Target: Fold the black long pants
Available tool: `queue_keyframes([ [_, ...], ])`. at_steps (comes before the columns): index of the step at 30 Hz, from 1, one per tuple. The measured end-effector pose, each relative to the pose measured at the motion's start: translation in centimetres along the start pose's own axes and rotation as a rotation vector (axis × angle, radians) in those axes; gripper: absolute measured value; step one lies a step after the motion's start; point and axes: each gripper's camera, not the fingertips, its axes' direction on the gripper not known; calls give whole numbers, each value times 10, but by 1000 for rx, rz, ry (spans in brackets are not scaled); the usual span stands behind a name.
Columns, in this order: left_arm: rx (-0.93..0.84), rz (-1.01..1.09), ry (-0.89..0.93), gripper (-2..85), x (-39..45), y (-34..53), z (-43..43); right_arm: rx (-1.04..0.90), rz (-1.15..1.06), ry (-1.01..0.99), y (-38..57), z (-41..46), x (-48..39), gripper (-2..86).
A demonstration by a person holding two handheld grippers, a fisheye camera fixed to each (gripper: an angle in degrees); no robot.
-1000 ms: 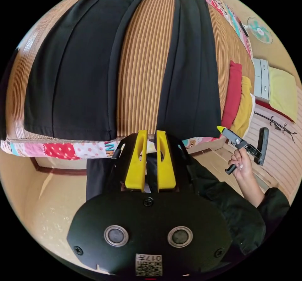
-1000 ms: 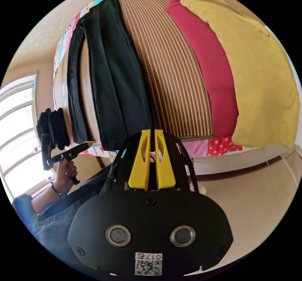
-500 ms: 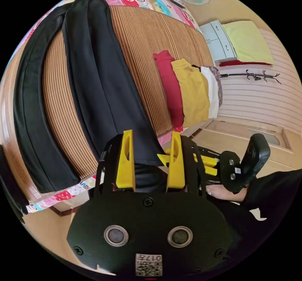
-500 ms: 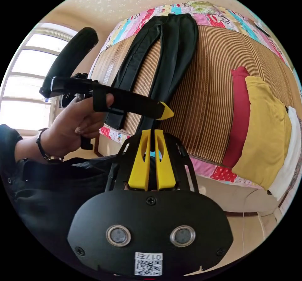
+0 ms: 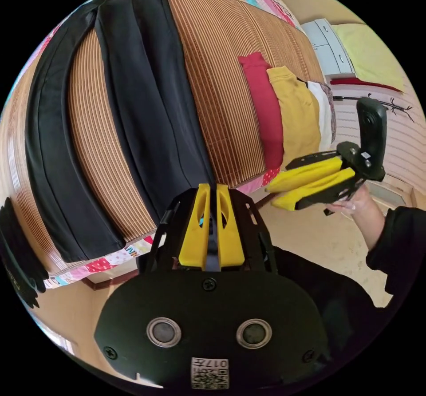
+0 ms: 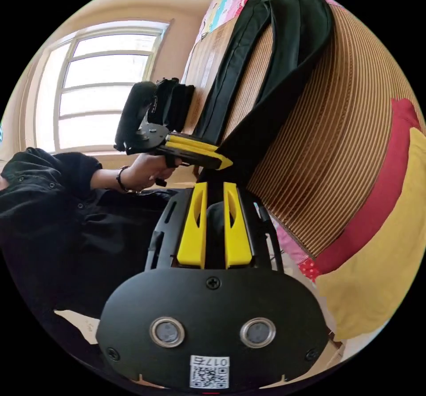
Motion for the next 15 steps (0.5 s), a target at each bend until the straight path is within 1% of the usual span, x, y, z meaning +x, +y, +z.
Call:
queue_keyframes([
  [2,13,-8,41,-3,-6,4,-4,99,19,21,-29,-39,43,65],
  [4,18,-37,37,-3,-10,13,-8,184,35,-22,-74,-74,93,69],
  [6,32,-46,70,-3,-11,22,-13,333,90,-34,-143,-111,166,77],
  [7,55,-53,111,-3,-13,29,-19,360,105,-35,-162,-117,185,81],
  [9,95,-59,166,-3,-17,39,-33,433,192,-48,-237,-131,256,96],
  [10,117,-63,191,-3,-20,45,-43,456,211,-53,-255,-133,272,99],
  [12,141,-81,217,-3,-27,53,-58,561,296,-88,-313,-136,328,111],
  [15,167,-127,267,-3,-38,63,-79,657,394,-134,-370,-130,381,122],
])
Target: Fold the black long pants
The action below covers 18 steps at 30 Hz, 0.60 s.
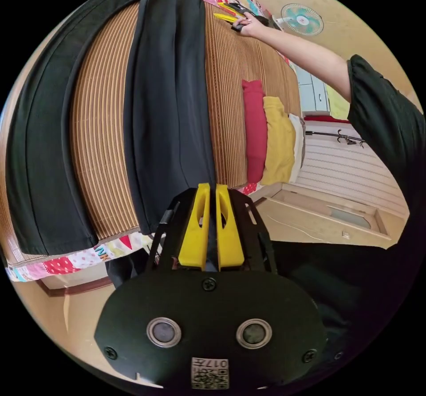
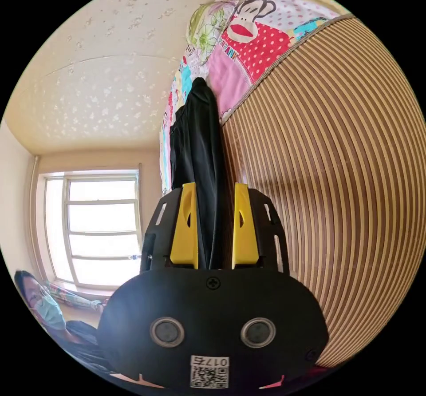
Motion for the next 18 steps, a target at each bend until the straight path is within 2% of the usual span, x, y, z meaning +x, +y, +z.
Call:
queue_keyframes([
  [6,76,-69,132,-4,-8,20,-47,68,1,9,-66,70,30,106],
  [13,167,-120,305,-4,-6,45,-113,123,13,71,-95,138,65,85],
  [18,237,-139,408,-3,5,64,-165,182,-40,287,-81,191,64,50],
])
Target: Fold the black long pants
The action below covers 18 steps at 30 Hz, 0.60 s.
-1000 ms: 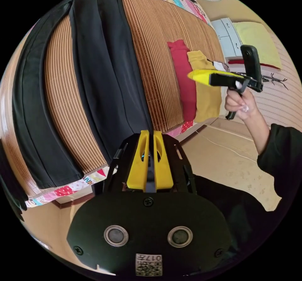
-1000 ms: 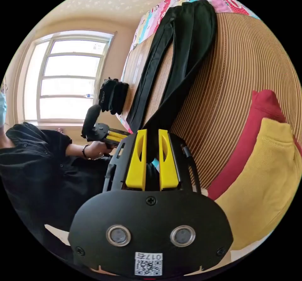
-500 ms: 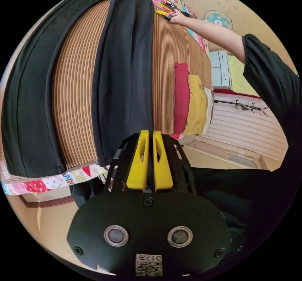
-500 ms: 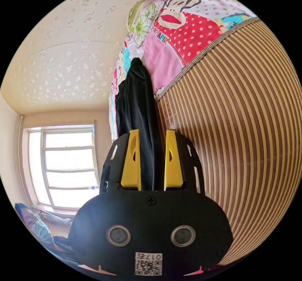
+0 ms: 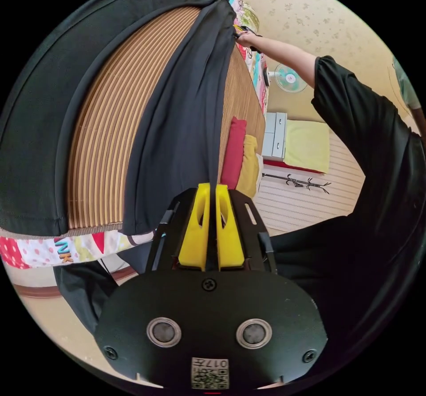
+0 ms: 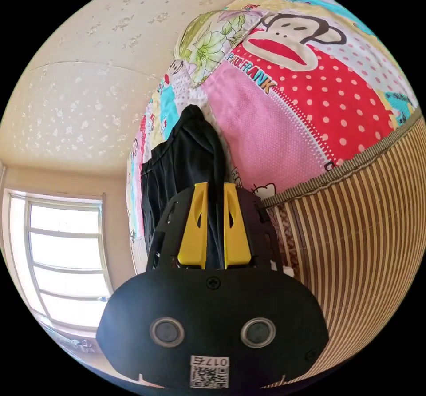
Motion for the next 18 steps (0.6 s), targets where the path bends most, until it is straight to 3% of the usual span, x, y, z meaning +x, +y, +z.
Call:
queue_keyframes([
  [9,102,14,184,-4,86,26,-96,120,-550,777,103,102,-154,21],
  [12,171,12,266,-4,102,29,-147,179,-648,812,145,141,-205,18],
  [18,321,-69,445,-4,84,39,-249,206,-612,713,204,218,-266,15],
])
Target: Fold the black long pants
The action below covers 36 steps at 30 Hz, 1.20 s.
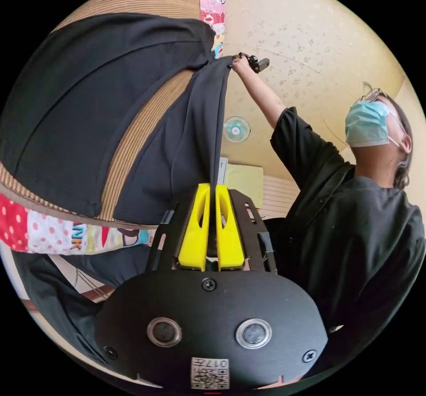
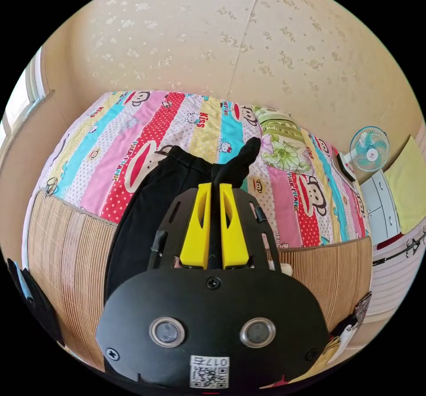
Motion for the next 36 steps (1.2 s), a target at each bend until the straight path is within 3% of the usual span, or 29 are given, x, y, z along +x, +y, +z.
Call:
queue_keyframes([
  [7,121,-63,-117,-4,15,-51,-113,-6,-56,-28,47,36,-101,11],
  [10,73,-33,-261,-3,34,-79,-127,22,-110,-66,67,44,-129,10],
  [15,63,-60,-326,-3,33,-99,-122,-2,-76,-105,90,64,-136,11],
  [21,-24,39,-30,-3,101,-96,-78,-2,-37,-63,99,57,-98,12],
  [23,-53,114,-55,-3,144,-97,-68,3,-27,-53,98,52,-88,13],
  [26,-44,106,-215,0,173,-108,-71,21,0,-75,96,47,-80,15],
  [28,0,6,-406,6,151,-119,-80,7,17,-111,98,50,-78,18],
  [31,74,14,-535,19,126,-126,-75,14,26,-244,114,51,-70,25],
  [36,210,34,-689,53,112,-108,-49,-27,-184,-360,196,20,-51,42],
])
